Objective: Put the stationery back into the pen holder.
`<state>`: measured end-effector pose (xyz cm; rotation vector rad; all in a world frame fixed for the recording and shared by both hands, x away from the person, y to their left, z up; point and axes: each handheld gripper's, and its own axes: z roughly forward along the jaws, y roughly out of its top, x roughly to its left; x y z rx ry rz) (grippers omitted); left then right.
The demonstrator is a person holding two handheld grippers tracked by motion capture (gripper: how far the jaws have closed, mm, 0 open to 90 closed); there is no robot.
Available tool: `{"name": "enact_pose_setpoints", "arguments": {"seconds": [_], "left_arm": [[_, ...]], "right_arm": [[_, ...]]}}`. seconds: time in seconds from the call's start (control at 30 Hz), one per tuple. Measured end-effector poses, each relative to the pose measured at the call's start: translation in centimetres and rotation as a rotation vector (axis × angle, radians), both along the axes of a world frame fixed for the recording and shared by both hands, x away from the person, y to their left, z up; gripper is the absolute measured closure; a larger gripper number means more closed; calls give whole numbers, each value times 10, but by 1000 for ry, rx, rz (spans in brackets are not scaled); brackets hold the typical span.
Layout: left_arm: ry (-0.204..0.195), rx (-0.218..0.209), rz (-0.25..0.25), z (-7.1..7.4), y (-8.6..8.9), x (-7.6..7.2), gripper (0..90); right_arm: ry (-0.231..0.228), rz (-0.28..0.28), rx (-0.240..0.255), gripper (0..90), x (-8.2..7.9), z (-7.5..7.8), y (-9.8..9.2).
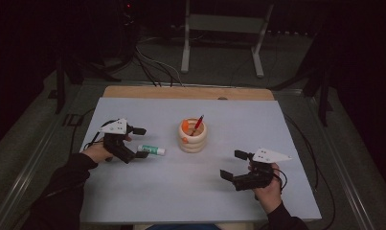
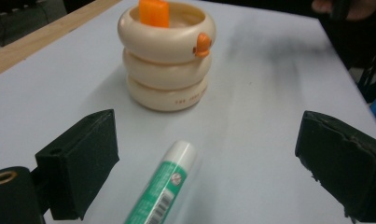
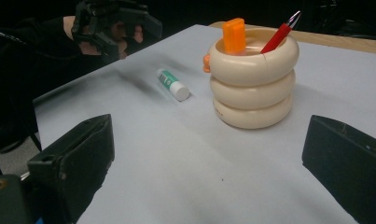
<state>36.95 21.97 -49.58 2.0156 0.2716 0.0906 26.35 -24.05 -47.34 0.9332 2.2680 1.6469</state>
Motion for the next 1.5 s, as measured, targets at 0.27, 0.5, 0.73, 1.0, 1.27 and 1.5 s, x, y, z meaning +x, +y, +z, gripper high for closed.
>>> {"name": "enact_pose_setpoints", "arguments": {"seconds": [0.27, 0.5, 0.73, 1.0, 1.27, 1.5], "left_arm": [[2, 50, -49, -12, 2, 3, 87], [10, 133, -45, -21, 2, 5, 127], [-29, 238, -34, -31, 3, 9, 188], [-96, 312, -13, -34, 4, 17, 238], [-100, 354, -74, -34, -4, 26, 362], [-92, 404, -112, -38, -8, 34, 443]], "right_arm": [[11, 2, 6, 23, 1, -1, 0], [13, 3, 9, 23, 1, -2, 0], [20, 3, 11, 23, 2, -3, 0], [27, 5, 11, 23, 3, -4, 0], [32, 6, 11, 23, 3, -5, 0], [33, 6, 10, 23, 3, -6, 0]]}}
